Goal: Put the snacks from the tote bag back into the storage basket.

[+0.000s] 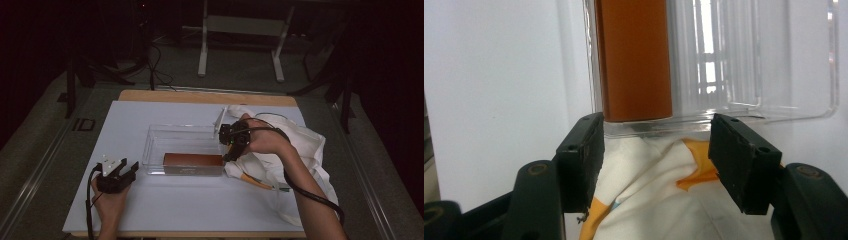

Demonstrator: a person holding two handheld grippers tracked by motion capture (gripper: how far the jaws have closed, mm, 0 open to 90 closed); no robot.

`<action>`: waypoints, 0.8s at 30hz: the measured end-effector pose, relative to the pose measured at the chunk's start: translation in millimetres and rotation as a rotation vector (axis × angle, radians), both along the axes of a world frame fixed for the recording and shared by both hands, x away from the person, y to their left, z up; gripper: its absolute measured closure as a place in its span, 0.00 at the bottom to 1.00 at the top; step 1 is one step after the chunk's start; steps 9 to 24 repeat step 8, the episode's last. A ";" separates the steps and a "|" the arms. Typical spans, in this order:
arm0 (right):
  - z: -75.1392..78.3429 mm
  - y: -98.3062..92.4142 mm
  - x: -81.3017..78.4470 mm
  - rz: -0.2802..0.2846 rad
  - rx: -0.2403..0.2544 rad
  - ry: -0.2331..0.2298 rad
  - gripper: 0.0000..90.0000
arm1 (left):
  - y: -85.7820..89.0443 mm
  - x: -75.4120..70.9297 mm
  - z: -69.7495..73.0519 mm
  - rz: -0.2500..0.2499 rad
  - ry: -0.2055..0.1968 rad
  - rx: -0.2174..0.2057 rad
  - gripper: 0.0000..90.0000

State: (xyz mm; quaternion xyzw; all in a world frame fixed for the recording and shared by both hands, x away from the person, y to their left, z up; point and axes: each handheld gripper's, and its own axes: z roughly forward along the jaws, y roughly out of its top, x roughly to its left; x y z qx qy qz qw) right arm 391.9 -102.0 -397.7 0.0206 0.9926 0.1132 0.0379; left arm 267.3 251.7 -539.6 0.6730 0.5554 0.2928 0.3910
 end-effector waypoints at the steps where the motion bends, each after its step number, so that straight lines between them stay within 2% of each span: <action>1: 0.8 -1.3 -1.4 -0.001 0.005 -0.014 0.44 | -0.1 0.2 -0.1 0.002 0.001 -0.001 0.58; 8: 1.6 -16.5 -25.9 -0.040 0.058 -0.082 0.43 | -0.1 1.7 -0.3 0.005 0.018 0.000 0.57; 24: 1.6 -16.5 -25.9 -0.040 0.058 -0.082 0.43 | -0.1 1.7 -0.3 0.005 0.018 0.000 0.57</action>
